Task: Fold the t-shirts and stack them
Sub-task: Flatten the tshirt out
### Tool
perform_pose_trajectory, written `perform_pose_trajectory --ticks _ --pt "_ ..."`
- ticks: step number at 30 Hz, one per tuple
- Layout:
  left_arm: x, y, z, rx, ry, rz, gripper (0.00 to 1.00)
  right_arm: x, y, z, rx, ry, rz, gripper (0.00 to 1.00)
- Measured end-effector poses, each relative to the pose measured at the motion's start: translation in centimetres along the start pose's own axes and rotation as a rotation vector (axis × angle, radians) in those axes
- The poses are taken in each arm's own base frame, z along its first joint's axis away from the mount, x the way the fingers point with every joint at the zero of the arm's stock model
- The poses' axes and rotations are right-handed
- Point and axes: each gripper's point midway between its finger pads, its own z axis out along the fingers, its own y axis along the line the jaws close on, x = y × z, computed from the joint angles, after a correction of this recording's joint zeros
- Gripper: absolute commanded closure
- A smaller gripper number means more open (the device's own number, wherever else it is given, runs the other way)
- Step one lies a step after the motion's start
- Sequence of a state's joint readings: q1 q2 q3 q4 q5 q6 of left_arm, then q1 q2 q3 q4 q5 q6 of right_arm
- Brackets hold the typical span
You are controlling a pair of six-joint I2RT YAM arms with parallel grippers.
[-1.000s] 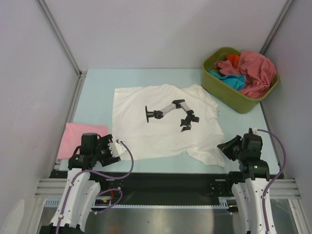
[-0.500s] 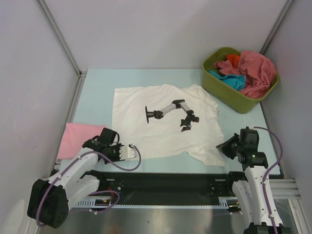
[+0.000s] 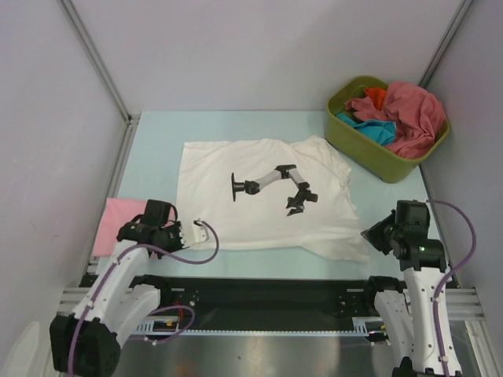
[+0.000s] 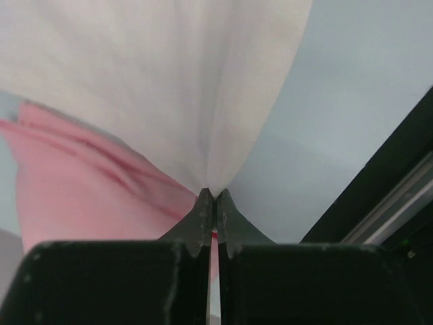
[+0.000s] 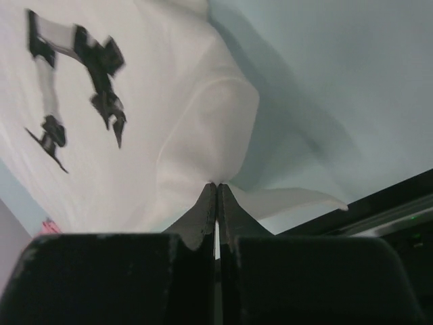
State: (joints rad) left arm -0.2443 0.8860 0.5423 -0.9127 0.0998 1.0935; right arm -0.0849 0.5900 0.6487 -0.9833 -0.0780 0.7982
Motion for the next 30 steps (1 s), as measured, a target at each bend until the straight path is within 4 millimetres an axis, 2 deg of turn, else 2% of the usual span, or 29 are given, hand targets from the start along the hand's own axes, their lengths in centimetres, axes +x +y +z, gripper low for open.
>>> perform_pose_trajectory --ticks 4,7,10,13,16,18,19,20,21,24,26,27,29,30 --pt "2.5 1.4 -2.4 -0.104 0.026 -0.111 1.00 -1.6 2.0 -3.6 -0.043 -0.050 0.003 1.00" --pt "2.8 2.8 -4.7 -0.151 0.029 -0.146 1.00 -1.1 2.0 -5.1 -0.026 -0.021 0.008 1.00" --pt "2.6 5.6 -7.2 -0.247 0.014 -0.182 1.00 -1.0 2.3 -6.2 -0.009 0.016 0.010 1.00" --pt "2.7 8.3 -8.5 -0.330 0.007 -0.229 1.00 -2.0 4.6 -6.4 -0.046 0.043 0.009 1.00" --pt "3.0 12.1 -9.5 -0.388 0.010 -0.311 1.00 -3.9 8.4 -4.6 -0.106 0.077 -0.001 1.00" --pt "3.0 15.8 -10.3 -0.421 0.014 -0.364 1.00 -5.7 12.4 -2.2 -0.134 0.111 -0.044 1.00" --pt "2.9 18.2 -10.8 -0.451 0.011 -0.386 1.00 -6.8 15.1 -1.1 -0.161 0.123 -0.076 1.00" --pt "2.7 21.1 -11.4 -0.487 0.006 -0.408 1.00 -9.2 19.3 0.9 -0.200 0.118 -0.113 1.00" --pt "2.3 23.9 -12.2 -0.524 -0.003 -0.428 0.99 -9.9 22.0 2.0 -0.248 0.110 -0.150 1.00" --pt "0.9 32.6 -15.3 -0.664 -0.056 -0.497 1.00 -14.7 33.7 7.0 -0.417 0.074 -0.244 1.00" --pt "-0.2 38.0 -18.2 -0.785 -0.111 -0.535 1.00 -17.6 39.6 9.6 -0.534 0.009 -0.275 1.00" --pt "-0.5 39.7 -19.2 -0.822 -0.124 -0.551 1.00 -19.2 42.4 10.2 -0.604 -0.038 -0.276 1.00" --pt "-1.3 43.7 -22.6 -0.943 -0.173 -0.581 1.00 -21.7 46.3 10.9 -0.752 -0.122 -0.258 1.00" --pt "-1.5 45.4 -24.1 -1.000 -0.194 -0.593 1.00 -22.5 47.1 11.2 -0.797 -0.141 -0.230 1.00"
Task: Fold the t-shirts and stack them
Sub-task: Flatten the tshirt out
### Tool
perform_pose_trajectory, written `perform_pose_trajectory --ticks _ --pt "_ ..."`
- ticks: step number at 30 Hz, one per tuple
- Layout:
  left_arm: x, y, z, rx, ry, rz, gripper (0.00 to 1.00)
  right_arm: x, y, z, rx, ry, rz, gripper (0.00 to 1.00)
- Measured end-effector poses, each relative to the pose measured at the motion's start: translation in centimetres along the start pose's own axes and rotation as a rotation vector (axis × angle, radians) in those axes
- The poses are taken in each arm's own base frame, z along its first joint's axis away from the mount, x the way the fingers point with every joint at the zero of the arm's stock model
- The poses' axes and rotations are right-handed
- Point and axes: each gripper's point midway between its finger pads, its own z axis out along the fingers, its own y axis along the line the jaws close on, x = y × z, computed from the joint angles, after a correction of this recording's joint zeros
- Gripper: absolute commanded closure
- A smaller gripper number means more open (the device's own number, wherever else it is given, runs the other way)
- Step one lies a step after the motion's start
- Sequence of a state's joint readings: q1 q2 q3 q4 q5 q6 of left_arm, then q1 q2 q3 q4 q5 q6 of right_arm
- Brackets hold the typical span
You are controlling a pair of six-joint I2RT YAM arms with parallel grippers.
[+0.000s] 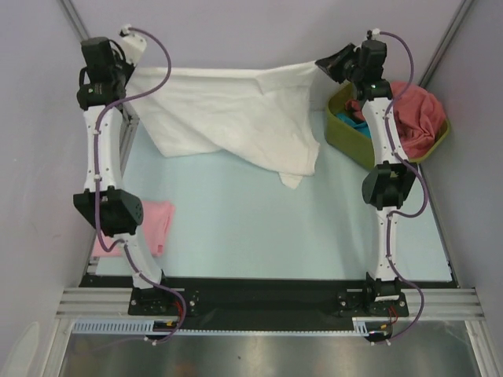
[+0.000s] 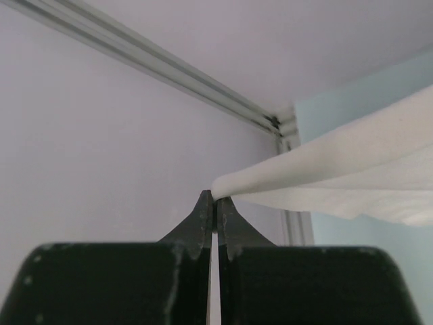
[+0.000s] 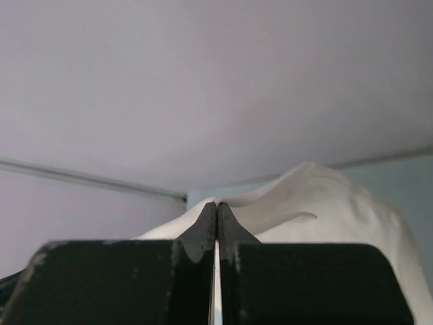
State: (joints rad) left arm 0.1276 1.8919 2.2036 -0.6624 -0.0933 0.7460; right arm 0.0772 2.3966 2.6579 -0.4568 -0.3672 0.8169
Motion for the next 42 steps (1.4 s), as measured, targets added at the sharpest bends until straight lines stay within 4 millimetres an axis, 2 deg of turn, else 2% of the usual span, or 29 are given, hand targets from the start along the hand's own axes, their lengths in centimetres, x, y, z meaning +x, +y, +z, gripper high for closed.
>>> perform_pose_trajectory --ticks 2,4,7,10,13,18,23,24,26,29,36,40,42 --pt "-2.7 2.9 0.4 -0.094 -0.062 -0.034 1.00 -1.8 0.7 0.6 -0.075 -0.070 0.014 1.00" --pt "-4.3 4.7 0.0 -0.157 -0.112 -0.051 1.00 -4.0 2.0 0.4 -0.138 -0.155 -0.024 1.00" --pt "-5.7 6.0 -0.7 -0.207 -0.158 -0.060 1.00 -6.3 5.1 -0.9 -0.227 -0.238 -0.087 1.00" --pt "-6.3 6.8 -1.1 -0.237 -0.185 -0.065 1.00 -7.9 8.5 -3.6 -0.285 -0.292 -0.152 1.00" --pt "-6.2 6.8 -1.2 -0.242 -0.188 -0.066 1.00 -8.5 11.0 -7.0 -0.294 -0.315 -0.204 1.00" --pt "-5.4 6.5 -2.1 -0.219 -0.186 -0.077 1.00 -8.3 12.9 -12.3 -0.265 -0.318 -0.257 1.00" --pt "-3.5 5.3 -6.2 -0.172 -0.176 -0.085 1.00 -6.4 12.6 -17.3 -0.203 -0.284 -0.281 1.00" --pt "-3.6 5.2 -7.6 -0.166 -0.192 -0.084 1.00 -6.3 12.5 -18.2 -0.189 -0.282 -0.286 1.00" --pt "-4.0 5.5 -9.1 -0.171 -0.216 -0.085 1.00 -6.5 12.4 -20.0 -0.165 -0.284 -0.294 1.00" --pt "-5.2 6.4 -12.2 -0.191 -0.273 -0.086 1.00 -6.9 13.4 -22.7 -0.160 -0.304 -0.318 1.00" --pt "-8.0 9.6 -19.0 -0.284 -0.392 -0.092 1.00 -7.9 19.3 -29.9 -0.249 -0.397 -0.391 1.00" --pt "-8.9 10.9 -21.1 -0.328 -0.436 -0.091 1.00 -8.9 22.2 -32.8 -0.311 -0.452 -0.425 1.00" --pt "-9.2 11.2 -21.4 -0.340 -0.447 -0.089 1.00 -9.3 23.0 -33.4 -0.338 -0.466 -0.427 1.00"
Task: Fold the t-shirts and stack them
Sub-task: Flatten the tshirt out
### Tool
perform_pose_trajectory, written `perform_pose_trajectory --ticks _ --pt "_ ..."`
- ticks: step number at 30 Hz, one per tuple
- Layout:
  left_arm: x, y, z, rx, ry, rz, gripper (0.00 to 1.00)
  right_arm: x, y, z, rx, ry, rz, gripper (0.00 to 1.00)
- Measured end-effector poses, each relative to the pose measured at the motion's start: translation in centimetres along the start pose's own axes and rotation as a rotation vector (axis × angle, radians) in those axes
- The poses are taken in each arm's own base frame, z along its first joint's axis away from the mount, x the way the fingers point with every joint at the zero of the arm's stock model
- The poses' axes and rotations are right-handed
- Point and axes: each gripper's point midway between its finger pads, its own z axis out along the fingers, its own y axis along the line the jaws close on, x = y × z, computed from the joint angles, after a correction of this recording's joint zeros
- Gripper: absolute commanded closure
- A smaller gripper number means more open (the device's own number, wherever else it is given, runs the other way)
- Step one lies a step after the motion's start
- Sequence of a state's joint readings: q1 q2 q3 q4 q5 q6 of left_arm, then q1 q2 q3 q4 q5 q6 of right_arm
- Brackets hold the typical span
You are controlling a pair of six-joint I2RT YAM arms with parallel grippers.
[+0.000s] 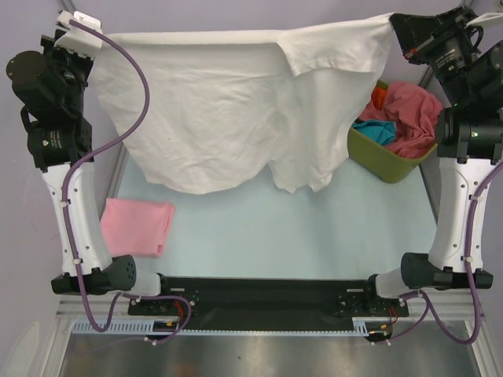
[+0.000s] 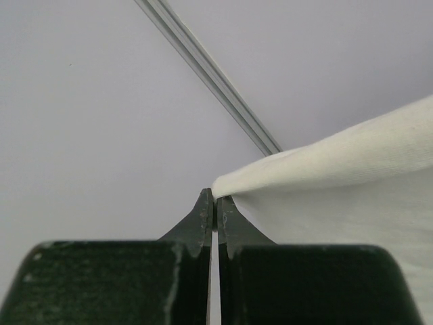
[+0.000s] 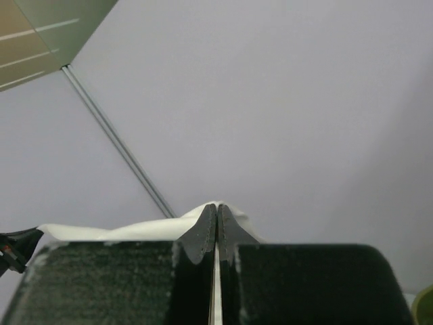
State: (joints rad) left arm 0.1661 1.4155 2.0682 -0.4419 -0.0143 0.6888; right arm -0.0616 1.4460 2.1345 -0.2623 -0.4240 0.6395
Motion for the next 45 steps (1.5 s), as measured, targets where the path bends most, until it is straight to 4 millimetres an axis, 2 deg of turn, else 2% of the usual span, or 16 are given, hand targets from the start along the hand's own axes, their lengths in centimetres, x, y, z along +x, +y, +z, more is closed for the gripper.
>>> perform_pose_trajectory --ticks 3,7,10,15,19,22,24,25,26,32,34,36,38,40,42,45 --pt "0.2 -0.2 0.5 0.001 0.002 0.002 1.00 -0.6 0.4 0.8 -0.031 -0.014 0.017 1.00" --pt "1.7 -1.4 2.3 0.024 0.031 0.004 1.00 0.2 -1.3 3.4 -0.050 -0.007 0.069 1.00" --pt "3.6 -3.0 4.6 0.054 0.067 0.005 0.99 2.2 -4.0 6.3 -0.041 0.019 0.124 1.00" --pt "6.9 -5.4 9.8 0.079 0.129 0.005 1.00 7.6 -8.4 11.9 -0.022 0.079 0.218 1.00" --pt "9.0 -6.6 12.6 0.079 0.168 0.008 1.00 10.8 -11.0 15.1 -0.005 0.080 0.282 1.00" --pt "9.4 -6.8 13.5 0.074 0.172 0.008 1.00 12.0 -12.5 16.3 0.020 0.063 0.307 1.00" --pt "9.2 -6.6 13.5 0.069 0.167 0.009 1.00 12.2 -12.6 16.8 0.031 0.043 0.308 1.00" --pt "8.9 -6.3 13.5 0.062 0.159 0.009 1.00 11.6 -12.2 16.9 0.029 0.018 0.302 1.00" --pt "8.5 -6.0 13.5 0.054 0.149 0.009 1.00 11.5 -12.0 16.9 0.025 0.015 0.302 1.00" --pt "6.6 -4.5 12.7 0.022 0.103 0.022 1.00 7.8 -9.7 16.2 -0.023 -0.067 0.219 1.00" --pt "6.3 -4.5 11.9 0.034 0.096 0.031 1.00 7.3 -9.3 15.7 -0.019 -0.064 0.189 1.00" --pt "6.5 -5.0 10.6 0.065 0.099 0.044 1.00 7.6 -9.6 14.6 0.007 -0.028 0.165 1.00" --pt "7.8 -6.5 8.5 0.115 0.122 0.070 1.00 8.7 -10.4 13.1 0.049 0.031 0.149 1.00" --pt "9.7 -8.4 6.2 0.177 0.147 0.103 1.00 11.1 -11.7 10.7 0.109 0.114 0.150 1.00" --pt "12.2 -10.8 4.1 0.252 0.192 0.132 1.00 14.3 -13.1 7.9 0.173 0.196 0.160 1.00" --pt "16.7 -14.6 0.8 0.367 0.267 0.167 1.00 20.1 -15.2 2.4 0.284 0.336 0.196 1.00"
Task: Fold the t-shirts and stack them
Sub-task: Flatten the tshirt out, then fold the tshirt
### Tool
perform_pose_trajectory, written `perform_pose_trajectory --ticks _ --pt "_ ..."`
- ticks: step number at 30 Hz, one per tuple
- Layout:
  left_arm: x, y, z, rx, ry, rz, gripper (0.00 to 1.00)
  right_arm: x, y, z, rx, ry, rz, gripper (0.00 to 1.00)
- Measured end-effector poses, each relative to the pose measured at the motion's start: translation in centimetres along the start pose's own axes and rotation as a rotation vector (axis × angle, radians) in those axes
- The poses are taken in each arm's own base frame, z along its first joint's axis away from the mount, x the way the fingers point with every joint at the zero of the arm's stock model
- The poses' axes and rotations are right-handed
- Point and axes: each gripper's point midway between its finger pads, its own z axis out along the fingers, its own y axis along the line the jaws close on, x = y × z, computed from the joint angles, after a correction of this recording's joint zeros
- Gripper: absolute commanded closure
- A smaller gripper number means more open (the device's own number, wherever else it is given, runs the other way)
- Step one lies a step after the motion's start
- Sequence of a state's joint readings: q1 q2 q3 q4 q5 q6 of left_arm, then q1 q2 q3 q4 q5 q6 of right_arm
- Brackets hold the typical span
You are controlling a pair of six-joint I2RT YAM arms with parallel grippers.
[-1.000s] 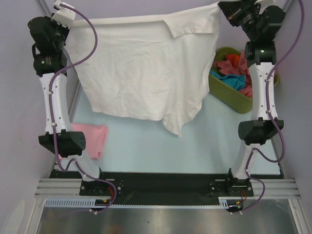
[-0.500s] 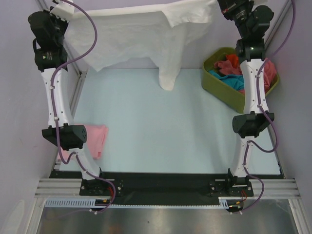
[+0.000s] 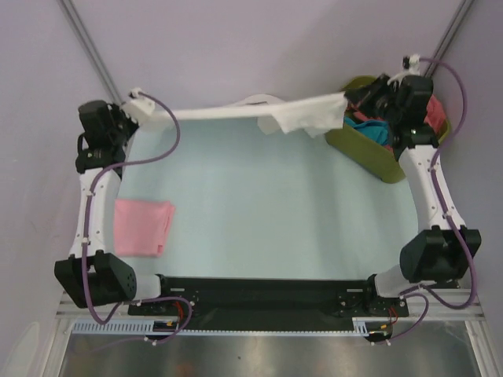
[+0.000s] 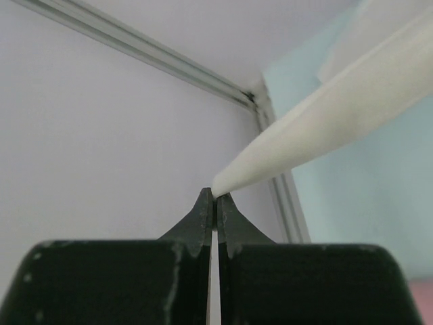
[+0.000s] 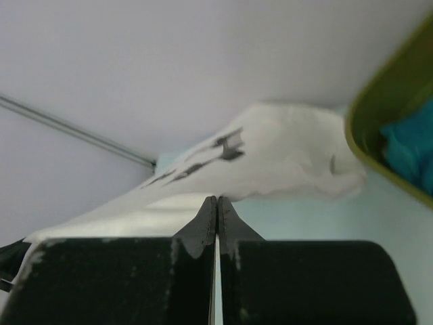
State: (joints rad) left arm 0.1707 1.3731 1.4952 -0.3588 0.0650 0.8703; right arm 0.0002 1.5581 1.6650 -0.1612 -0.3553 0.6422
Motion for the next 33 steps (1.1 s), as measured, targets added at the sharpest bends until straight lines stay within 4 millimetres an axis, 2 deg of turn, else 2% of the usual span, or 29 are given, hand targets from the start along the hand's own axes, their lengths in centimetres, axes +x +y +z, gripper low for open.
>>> perform_pose_trajectory --ticks 4,9,12,14,17,19,25,29,33 --pt "7.0 -8.9 -1.3 0.209 0.128 0.023 1.00 7.8 -4.9 -4.7 0.145 0.156 0.064 1.00" --pt "13.9 -18.5 -3.7 0.459 0.267 0.007 1.00 16.3 -9.5 -11.0 0.288 0.298 0.134 1.00" --pt "17.2 -23.3 -6.1 0.604 0.351 -0.007 0.99 20.9 -12.2 -14.3 0.389 0.378 0.191 1.00" --pt "18.5 -25.3 -7.8 0.673 0.385 -0.005 1.00 23.4 -13.6 -16.4 0.452 0.415 0.234 1.00" --pt "19.4 -27.0 -10.3 0.753 0.414 0.003 1.00 26.6 -15.1 -19.7 0.554 0.461 0.304 1.00" --pt "19.6 -27.5 -11.7 0.790 0.429 0.009 1.00 27.8 -15.7 -21.7 0.621 0.476 0.338 1.00" --pt "20.0 -28.1 -15.4 0.871 0.464 0.032 1.00 27.7 -15.9 -25.6 0.744 0.417 0.383 1.00" --pt "19.7 -28.2 -16.8 0.891 0.459 0.040 1.00 27.3 -15.7 -27.0 0.789 0.405 0.380 1.00" --pt "19.5 -28.3 -16.4 0.907 0.461 0.022 1.00 27.1 -16.3 -25.9 0.791 0.421 0.357 1.00"
